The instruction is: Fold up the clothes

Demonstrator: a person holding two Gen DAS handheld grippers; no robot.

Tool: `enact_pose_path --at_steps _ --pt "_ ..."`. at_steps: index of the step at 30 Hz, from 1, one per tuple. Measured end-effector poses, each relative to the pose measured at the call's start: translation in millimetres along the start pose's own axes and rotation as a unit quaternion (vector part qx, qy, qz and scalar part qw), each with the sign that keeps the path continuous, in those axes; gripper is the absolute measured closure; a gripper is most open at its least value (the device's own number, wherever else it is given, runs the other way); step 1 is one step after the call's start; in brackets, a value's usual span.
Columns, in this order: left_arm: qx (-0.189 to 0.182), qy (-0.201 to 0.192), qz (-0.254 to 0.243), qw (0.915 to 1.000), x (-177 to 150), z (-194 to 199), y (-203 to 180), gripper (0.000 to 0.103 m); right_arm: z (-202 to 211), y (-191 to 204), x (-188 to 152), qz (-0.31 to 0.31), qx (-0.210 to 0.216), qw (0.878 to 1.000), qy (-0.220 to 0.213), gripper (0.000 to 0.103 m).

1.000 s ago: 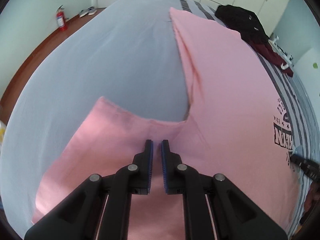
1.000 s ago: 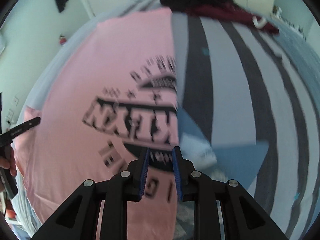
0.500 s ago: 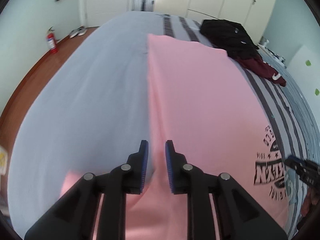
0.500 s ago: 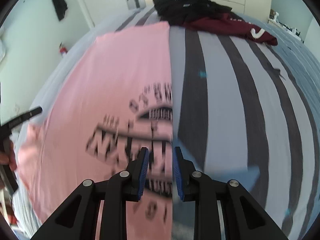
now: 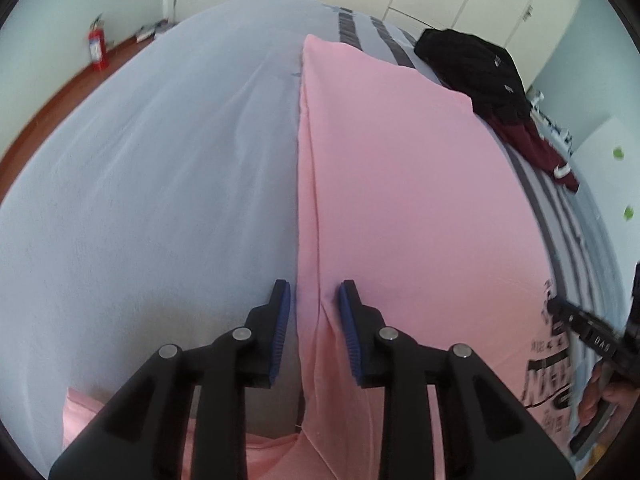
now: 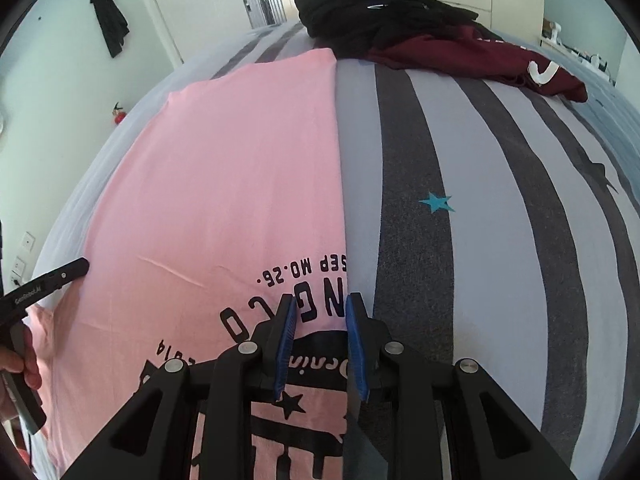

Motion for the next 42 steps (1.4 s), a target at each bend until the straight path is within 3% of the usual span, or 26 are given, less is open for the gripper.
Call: enact_pose_path --at_steps 5,9,19,22,29,35,39,42 --pt "0.004 -0.027 0.013 0.9995 2 34 6 0.079 32 -12 -2 -0.011 0.001 1.0 -0.005 0.08" --pt "0.011 -0.03 0.018 0.9993 -15 62 13 0.079 55 -12 -20 0.01 -0.003 1.0 0.006 0.08" --pt "0.06 0.016 0.005 0.998 -99 102 33 0.079 94 16 -100 0.031 0.007 0.999 0.037 0.08" --pt "0.074 0.013 -0.002 0.9972 -122 117 34 0.079 99 19 -124 0.028 0.005 0.999 0.043 0.08" --pt "0.113 0.033 0.036 0.9924 -166 125 47 0.079 112 14 -171 0.042 0.011 0.998 0.042 0.08" --pt "0.144 0.035 0.04 0.9881 -177 136 50 0.079 127 11 -192 0.096 0.029 0.994 0.035 0.079" --pt "0.16 0.044 0.062 0.9841 -185 144 59 0.079 136 -5 -208 0.1 0.026 0.993 0.052 0.072" --pt "0.163 0.021 0.05 0.9852 -180 157 56 0.079 147 -11 -219 0.104 0.017 0.993 0.059 0.072"
Point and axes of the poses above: each gripper's, at about its wrist camera, not at the fingertips, and z roughly against the way its jaws point, y to its left, x to its top, the point moved 1 cm from there along -z, roughly the way its jaws point, and after that the axes turned 1 degree about -y, right-handed, at the moved point
